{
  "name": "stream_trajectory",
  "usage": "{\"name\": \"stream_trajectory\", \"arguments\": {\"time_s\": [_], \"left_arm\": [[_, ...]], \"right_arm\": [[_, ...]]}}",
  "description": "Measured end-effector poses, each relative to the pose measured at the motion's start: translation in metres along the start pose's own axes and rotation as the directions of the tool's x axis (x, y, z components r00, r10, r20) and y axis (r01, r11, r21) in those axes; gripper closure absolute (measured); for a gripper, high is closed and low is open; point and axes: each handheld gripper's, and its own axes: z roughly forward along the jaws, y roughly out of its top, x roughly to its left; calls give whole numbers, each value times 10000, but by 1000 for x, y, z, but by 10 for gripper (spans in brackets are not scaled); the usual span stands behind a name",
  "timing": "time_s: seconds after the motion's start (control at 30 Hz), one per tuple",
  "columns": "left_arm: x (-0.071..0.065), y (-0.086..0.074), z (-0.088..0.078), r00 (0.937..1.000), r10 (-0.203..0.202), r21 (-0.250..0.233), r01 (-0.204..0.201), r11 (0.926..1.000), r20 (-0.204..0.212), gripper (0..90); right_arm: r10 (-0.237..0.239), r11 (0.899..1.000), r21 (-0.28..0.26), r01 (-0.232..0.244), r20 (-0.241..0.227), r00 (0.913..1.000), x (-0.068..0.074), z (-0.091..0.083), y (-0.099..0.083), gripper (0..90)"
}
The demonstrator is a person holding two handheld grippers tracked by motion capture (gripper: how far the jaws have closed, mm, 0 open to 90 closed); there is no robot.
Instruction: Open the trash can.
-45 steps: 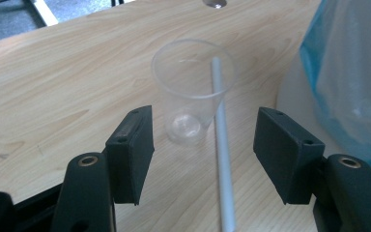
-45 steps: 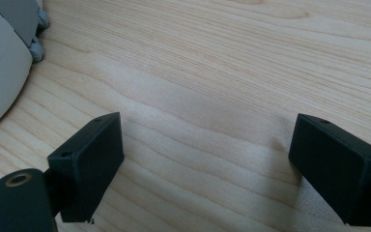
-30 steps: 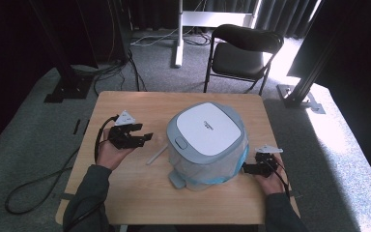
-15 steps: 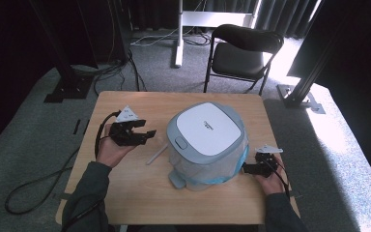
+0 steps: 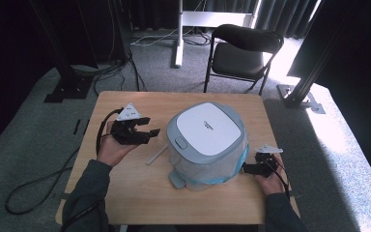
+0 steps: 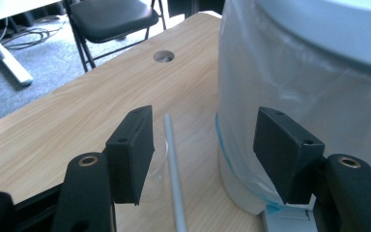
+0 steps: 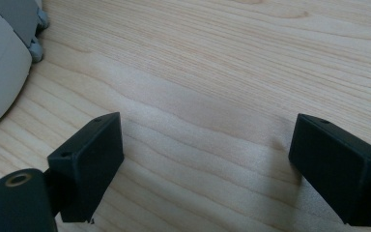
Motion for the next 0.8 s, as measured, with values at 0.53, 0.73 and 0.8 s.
{"name": "stream_trajectory", "arguments": {"time_s": [0.53, 0.73, 0.8], "left_arm": [[-12, 24, -16, 9976, 346, -575, -312, 9979, 598, 397], [-18, 29, -17, 9968, 399, -685, -351, 9970, 692, 393], [-18, 29, -17, 9964, 409, -712, -357, 9968, 743, 393]], "right_arm": [[10, 10000, 2, -10, 3, 10000, 0, 0, 0, 112], [6, 10000, -1, -6, 4, 10000, 0, 0, 0, 112], [2, 10000, -2, -2, 4, 10000, 0, 0, 0, 112]]}}
